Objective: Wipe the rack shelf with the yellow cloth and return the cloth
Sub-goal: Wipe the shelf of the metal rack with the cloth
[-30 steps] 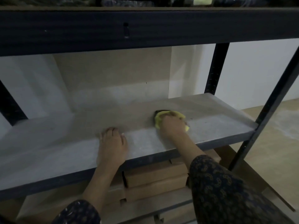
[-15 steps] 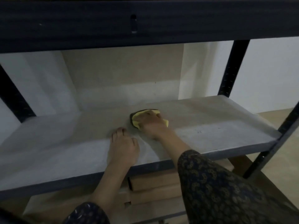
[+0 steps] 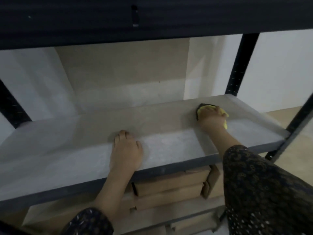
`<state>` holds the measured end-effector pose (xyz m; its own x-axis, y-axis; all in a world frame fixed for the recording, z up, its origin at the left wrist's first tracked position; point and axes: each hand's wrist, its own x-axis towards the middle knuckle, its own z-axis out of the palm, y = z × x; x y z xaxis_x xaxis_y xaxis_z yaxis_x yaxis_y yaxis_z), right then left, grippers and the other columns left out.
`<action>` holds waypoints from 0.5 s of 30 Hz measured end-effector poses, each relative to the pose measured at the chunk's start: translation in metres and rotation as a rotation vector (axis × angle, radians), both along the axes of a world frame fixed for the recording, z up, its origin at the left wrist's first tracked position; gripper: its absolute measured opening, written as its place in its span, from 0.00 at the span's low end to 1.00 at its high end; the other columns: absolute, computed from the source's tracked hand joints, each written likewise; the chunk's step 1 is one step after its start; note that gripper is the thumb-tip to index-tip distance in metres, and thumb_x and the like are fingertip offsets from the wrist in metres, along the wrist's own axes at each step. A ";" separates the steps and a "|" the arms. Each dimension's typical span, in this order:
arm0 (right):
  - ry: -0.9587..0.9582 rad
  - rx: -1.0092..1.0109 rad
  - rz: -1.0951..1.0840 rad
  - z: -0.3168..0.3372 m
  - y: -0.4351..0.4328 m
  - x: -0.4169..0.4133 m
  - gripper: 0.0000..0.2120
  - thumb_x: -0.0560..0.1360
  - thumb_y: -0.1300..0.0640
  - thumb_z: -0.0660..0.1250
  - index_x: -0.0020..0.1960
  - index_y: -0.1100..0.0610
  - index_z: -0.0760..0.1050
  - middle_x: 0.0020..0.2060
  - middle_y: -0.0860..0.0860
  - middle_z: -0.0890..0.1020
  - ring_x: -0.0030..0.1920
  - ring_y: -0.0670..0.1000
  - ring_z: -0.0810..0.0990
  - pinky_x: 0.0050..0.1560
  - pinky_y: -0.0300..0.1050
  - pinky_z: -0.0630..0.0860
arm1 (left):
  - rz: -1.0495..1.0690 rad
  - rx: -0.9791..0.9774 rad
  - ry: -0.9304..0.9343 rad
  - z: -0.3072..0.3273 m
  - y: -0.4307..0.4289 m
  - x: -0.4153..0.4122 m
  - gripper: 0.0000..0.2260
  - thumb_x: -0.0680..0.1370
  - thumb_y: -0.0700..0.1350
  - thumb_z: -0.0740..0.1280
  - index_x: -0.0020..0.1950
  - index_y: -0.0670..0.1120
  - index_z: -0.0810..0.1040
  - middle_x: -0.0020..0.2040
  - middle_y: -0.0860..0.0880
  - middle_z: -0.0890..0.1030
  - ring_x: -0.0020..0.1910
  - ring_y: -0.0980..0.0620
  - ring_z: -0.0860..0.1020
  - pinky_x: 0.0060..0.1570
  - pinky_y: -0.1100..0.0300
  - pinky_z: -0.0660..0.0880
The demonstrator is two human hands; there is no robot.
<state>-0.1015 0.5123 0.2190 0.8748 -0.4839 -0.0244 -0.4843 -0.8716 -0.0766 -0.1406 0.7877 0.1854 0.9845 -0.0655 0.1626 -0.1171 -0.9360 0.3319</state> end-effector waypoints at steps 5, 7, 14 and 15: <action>0.030 -0.069 -0.190 0.001 -0.039 -0.061 0.18 0.79 0.59 0.55 0.68 0.57 0.68 0.71 0.57 0.65 0.73 0.67 0.54 0.62 0.71 0.63 | -0.037 0.003 0.041 0.004 0.000 -0.004 0.23 0.81 0.45 0.51 0.73 0.33 0.58 0.72 0.37 0.62 0.68 0.40 0.62 0.70 0.49 0.62; 0.000 -0.023 -0.225 0.004 -0.044 -0.075 0.15 0.80 0.59 0.56 0.65 0.58 0.71 0.68 0.59 0.69 0.73 0.66 0.57 0.66 0.68 0.63 | -0.034 0.016 0.058 0.006 -0.001 -0.006 0.24 0.81 0.46 0.51 0.73 0.33 0.58 0.72 0.37 0.62 0.69 0.40 0.61 0.70 0.48 0.62; -0.189 0.060 0.301 0.009 -0.004 -0.052 0.19 0.77 0.60 0.60 0.68 0.60 0.69 0.63 0.60 0.76 0.61 0.61 0.75 0.61 0.55 0.73 | -0.255 0.046 -0.086 0.015 -0.093 -0.020 0.21 0.80 0.47 0.53 0.71 0.39 0.64 0.69 0.41 0.67 0.67 0.41 0.65 0.69 0.48 0.62; -0.141 0.074 0.412 0.002 0.002 -0.046 0.19 0.78 0.58 0.59 0.69 0.57 0.70 0.63 0.58 0.76 0.62 0.60 0.75 0.63 0.54 0.72 | -0.292 0.028 -0.097 0.017 -0.114 -0.019 0.20 0.80 0.47 0.53 0.69 0.39 0.65 0.68 0.41 0.67 0.66 0.42 0.65 0.69 0.48 0.63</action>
<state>-0.1473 0.5140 0.2214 0.9916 -0.0952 0.0875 -0.0775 -0.9793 -0.1867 -0.1599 0.6735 0.2019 0.9032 -0.3495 0.2493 -0.4128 -0.8665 0.2808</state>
